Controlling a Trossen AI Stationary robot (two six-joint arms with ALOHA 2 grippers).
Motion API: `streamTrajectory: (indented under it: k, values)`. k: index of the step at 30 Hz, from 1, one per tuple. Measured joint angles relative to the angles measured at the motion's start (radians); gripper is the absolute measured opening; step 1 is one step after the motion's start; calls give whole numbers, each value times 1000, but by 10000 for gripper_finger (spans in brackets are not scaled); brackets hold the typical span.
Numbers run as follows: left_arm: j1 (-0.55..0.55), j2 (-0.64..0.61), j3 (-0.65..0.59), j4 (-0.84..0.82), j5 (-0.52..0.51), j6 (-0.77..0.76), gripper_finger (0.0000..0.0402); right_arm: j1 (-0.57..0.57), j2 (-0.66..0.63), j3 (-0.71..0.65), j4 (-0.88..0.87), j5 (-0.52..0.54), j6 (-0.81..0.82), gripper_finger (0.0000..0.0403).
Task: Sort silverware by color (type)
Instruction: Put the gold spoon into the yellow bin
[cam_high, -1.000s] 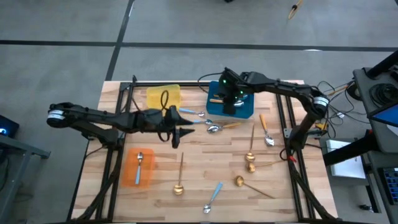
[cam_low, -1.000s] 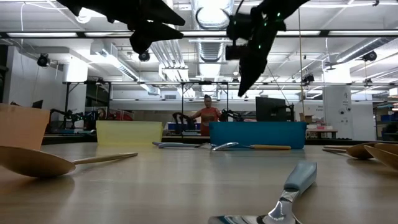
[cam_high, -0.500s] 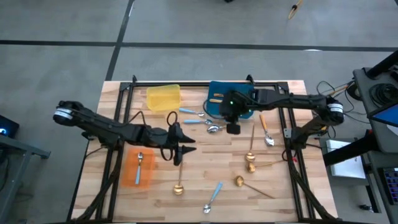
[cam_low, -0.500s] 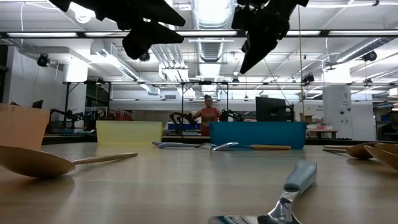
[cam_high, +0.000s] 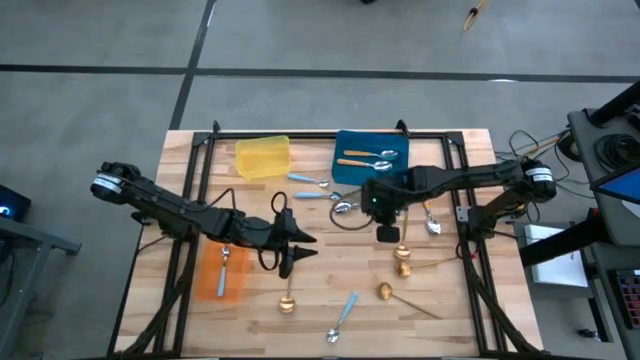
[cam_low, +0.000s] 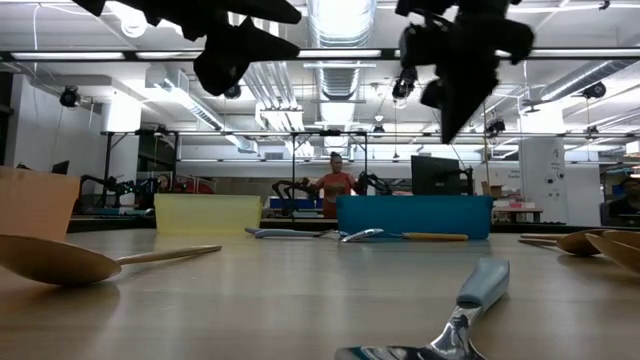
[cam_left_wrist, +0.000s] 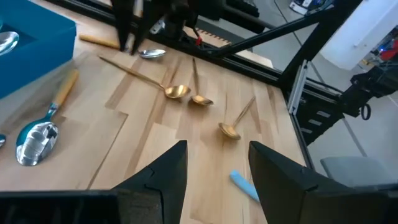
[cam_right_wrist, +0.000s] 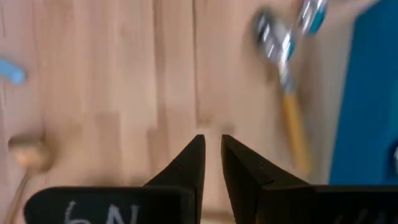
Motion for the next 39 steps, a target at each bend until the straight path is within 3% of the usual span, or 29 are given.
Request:
streamTrajectory:
  k: [9, 14, 20, 32, 39]
  values:
    - [-2, 1, 0, 7, -23, 3, 153, 95, 0, -102, -138, -9, 160, 43]
    - [-2, 3, 0, 13, -23, 24, 153, 172, 0, -202, -171, 26, -84, 43]
    - [-2, 3, 0, 43, -23, 34, 153, 248, -1, -294, -140, 190, -230, 45]
    - [-2, 3, 0, 116, -23, 85, 153, 260, 1, -347, -28, 194, -343, 156]
    - [-2, 3, 0, 120, -24, 85, 153, 260, 26, -354, 43, 237, -492, 162]
